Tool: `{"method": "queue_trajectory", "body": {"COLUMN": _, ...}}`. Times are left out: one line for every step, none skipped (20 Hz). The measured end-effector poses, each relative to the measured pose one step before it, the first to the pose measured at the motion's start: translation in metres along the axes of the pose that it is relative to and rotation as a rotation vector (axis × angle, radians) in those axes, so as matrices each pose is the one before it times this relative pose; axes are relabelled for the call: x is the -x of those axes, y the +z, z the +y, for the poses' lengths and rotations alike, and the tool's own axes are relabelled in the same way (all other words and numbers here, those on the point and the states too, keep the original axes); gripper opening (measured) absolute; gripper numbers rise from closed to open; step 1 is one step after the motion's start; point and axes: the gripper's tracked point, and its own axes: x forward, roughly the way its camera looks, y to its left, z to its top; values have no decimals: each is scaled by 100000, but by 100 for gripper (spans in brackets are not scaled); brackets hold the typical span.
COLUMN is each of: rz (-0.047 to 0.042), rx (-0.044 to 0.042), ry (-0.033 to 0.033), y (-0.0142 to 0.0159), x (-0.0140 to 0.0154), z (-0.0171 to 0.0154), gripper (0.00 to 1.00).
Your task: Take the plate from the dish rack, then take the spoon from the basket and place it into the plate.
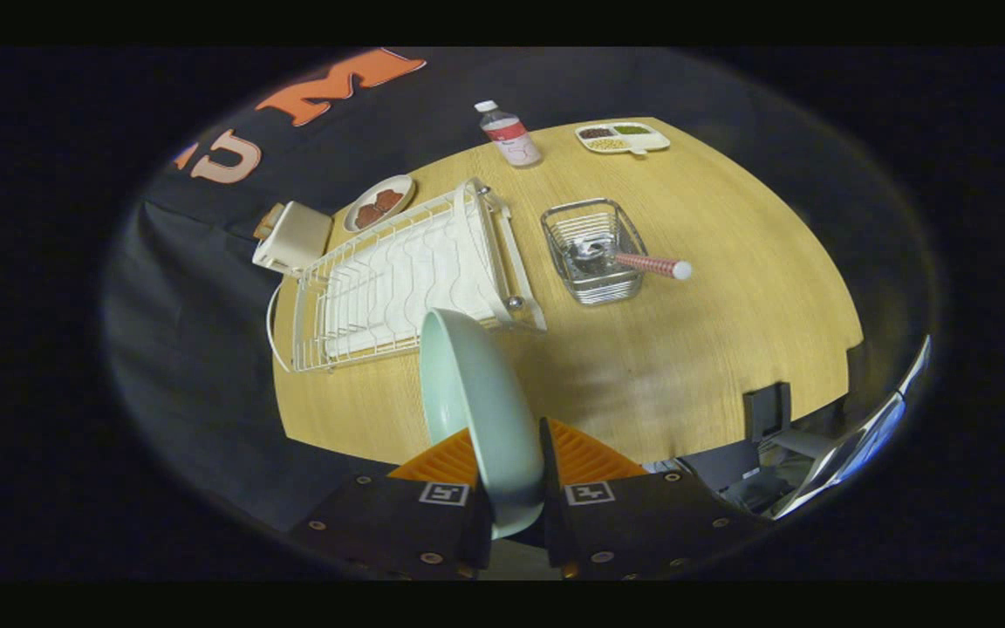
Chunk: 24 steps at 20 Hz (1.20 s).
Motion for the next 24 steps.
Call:
{"method": "queue_trajectory", "body": {"rz": 428, "rx": -699, "ry": 1379, "y": -495, "x": -592, "z": 66, "gripper": 26}}
{"method": "queue_trajectory", "body": {"rz": 426, "rx": -1175, "ry": 1566, "y": -573, "x": -503, "z": -1, "gripper": 26}}
{"method": "queue_trajectory", "body": {"rz": 523, "rx": -1140, "ry": 1524, "y": -434, "x": -537, "z": -38, "gripper": 26}}
{"method": "queue_trajectory", "body": {"rz": 433, "rx": -1309, "ry": 1326, "y": -317, "x": -672, "z": -61, "gripper": 26}}
{"method": "queue_trajectory", "body": {"rz": 35, "rx": -1468, "ry": 1010, "y": -126, "x": -594, "z": -142, "gripper": 26}}
{"method": "queue_trajectory", "body": {"rz": -3, "rx": -1054, "ry": 1075, "y": -366, "x": -457, "z": -82, "gripper": 26}}
{"method": "queue_trajectory", "body": {"rz": -29, "rx": -676, "ry": 967, "y": -83, "x": -614, "z": -130, "gripper": 26}}
{"method": "queue_trajectory", "body": {"rz": 527, "rx": -746, "ry": 820, "y": -265, "x": -510, "z": -60, "gripper": 26}}
{"method": "queue_trajectory", "body": {"rz": 655, "rx": -475, "ry": 851, "y": -267, "x": -591, "z": -82, "gripper": 26}}
{"method": "queue_trajectory", "body": {"rz": 108, "rx": -288, "ry": 1211, "y": -134, "x": -474, "z": 63, "gripper": 26}}
{"method": "queue_trajectory", "body": {"rz": -87, "rx": -235, "ry": 1291, "y": -155, "x": -502, "z": 62, "gripper": 26}}
{"method": "queue_trajectory", "body": {"rz": -56, "rx": -316, "ry": 1215, "y": -305, "x": -448, "z": 112, "gripper": 25}}
{"method": "queue_trajectory", "body": {"rz": 21, "rx": -551, "ry": 1199, "y": -85, "x": -518, "z": 130, "gripper": 26}}
{"method": "queue_trajectory", "body": {"rz": -23, "rx": -263, "ry": 1234, "y": -214, "x": -457, "z": 132, "gripper": 26}}
{"method": "queue_trajectory", "body": {"rz": -67, "rx": -394, "ry": 929, "y": -95, "x": -396, "z": 81, "gripper": 26}}
{"method": "queue_trajectory", "body": {"rz": -123, "rx": -183, "ry": 928, "y": -131, "x": -452, "z": 60, "gripper": 26}}
{"method": "queue_trajectory", "body": {"rz": -29, "rx": -1155, "ry": 1530, "y": -12, "x": -488, "z": 189, "gripper": 26}}
{"method": "queue_trajectory", "body": {"rz": -109, "rx": -1108, "ry": 1422, "y": -63, "x": -150, "z": 227, "gripper": 26}}
{"method": "queue_trajectory", "body": {"rz": -278, "rx": -1187, "ry": 837, "y": 98, "x": -266, "z": -35, "gripper": 26}}
{"method": "queue_trajectory", "body": {"rz": -85, "rx": -973, "ry": 674, "y": 5, "x": -260, "z": 99, "gripper": 27}}
{"method": "queue_trajectory", "body": {"rz": -125, "rx": -462, "ry": -112, "y": 47, "x": -91, "z": -63, "gripper": 27}}
{"method": "queue_trajectory", "body": {"rz": -631, "rx": 259, "ry": -437, "y": 201, "x": -68, "z": -256, "gripper": 27}}
{"method": "queue_trajectory", "body": {"rz": -367, "rx": 346, "ry": -1608, "y": 158, "x": -219, "z": -395, "gripper": 27}}
{"method": "queue_trajectory", "body": {"rz": -882, "rx": 556, "ry": -1238, "y": 223, "x": 66, "z": -357, "gripper": 34}}
